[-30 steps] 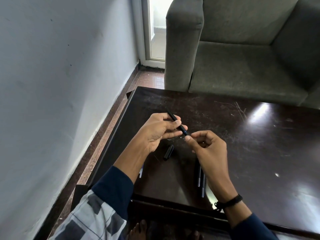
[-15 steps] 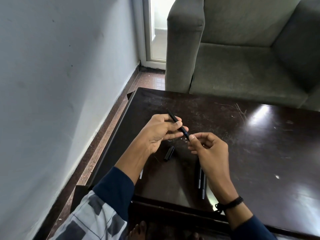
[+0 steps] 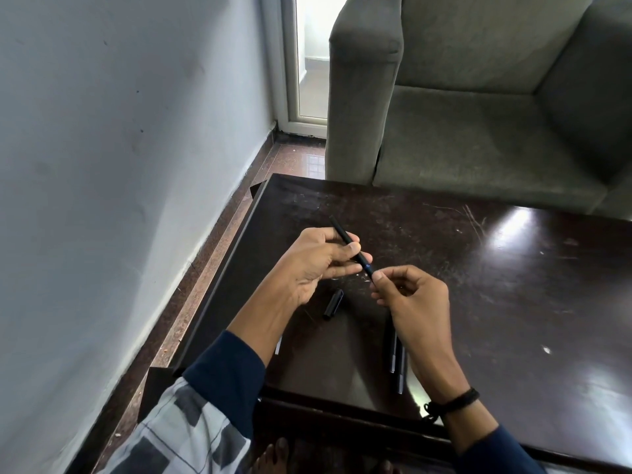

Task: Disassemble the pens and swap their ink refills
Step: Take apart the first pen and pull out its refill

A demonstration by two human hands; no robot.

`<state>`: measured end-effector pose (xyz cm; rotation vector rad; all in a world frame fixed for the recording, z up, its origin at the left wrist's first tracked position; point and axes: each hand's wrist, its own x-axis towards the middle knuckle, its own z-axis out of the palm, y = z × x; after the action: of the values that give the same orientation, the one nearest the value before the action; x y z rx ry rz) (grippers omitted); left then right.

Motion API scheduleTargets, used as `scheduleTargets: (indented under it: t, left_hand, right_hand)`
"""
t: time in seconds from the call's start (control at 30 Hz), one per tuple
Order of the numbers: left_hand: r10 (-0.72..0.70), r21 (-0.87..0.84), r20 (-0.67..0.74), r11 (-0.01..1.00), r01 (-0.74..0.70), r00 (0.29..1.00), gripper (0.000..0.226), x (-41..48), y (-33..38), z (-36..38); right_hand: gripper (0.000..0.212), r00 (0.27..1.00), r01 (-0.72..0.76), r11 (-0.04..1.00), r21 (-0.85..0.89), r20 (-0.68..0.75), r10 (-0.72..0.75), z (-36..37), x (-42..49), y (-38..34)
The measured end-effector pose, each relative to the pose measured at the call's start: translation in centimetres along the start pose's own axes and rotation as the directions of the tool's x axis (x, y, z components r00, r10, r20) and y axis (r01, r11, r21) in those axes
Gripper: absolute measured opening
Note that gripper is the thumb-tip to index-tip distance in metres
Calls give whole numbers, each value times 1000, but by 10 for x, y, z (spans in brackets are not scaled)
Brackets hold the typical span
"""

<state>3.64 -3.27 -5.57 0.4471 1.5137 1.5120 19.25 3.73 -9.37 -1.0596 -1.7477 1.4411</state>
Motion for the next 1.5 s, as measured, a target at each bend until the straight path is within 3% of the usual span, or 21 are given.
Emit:
scheduleTargets:
  t: [0.2, 0.33, 0.6, 0.77, 1.0, 1.13, 1.33, 1.5]
  left_hand:
    - [-1, -4, -2, 1000, 1, 1000, 16, 0, 1, 1]
    - [-5, 2, -9, 1000, 5, 1000, 14, 1, 1, 0]
    - [-5, -15, 4, 1000, 6, 1000, 17, 1, 0, 0]
    - [-4, -12, 4, 1000, 4, 1000, 17, 1, 1, 0]
    - [-16, -19, 3, 1000, 16, 1000, 15, 1, 1, 0]
    - [-18, -15, 4, 1000, 18, 1000, 16, 1, 1, -1]
    - [-9, -18, 7, 1000, 9, 1000, 18, 0, 1, 0]
    - [-9, -18, 8, 1000, 9, 1000, 17, 1, 0, -1]
  right_hand:
    - [15, 999, 33, 999, -7, -4, -33, 1, -1, 0]
    - [4, 1000, 1, 1000, 6, -16, -1, 0, 0, -1]
    - [13, 1000, 24, 1000, -17, -8, -24, 1, 0, 1]
    - [5, 1000, 1, 1000, 17, -3, -1, 1, 0, -1]
    - [16, 999, 34, 999, 6, 23, -34, 0, -1, 1]
    - [5, 1000, 22, 1000, -1, 18, -22, 1, 0, 0]
    - [14, 999, 38, 999, -5, 16, -37, 1, 0, 2]
    - [4, 1000, 10, 1000, 27, 8, -10, 1, -1, 1]
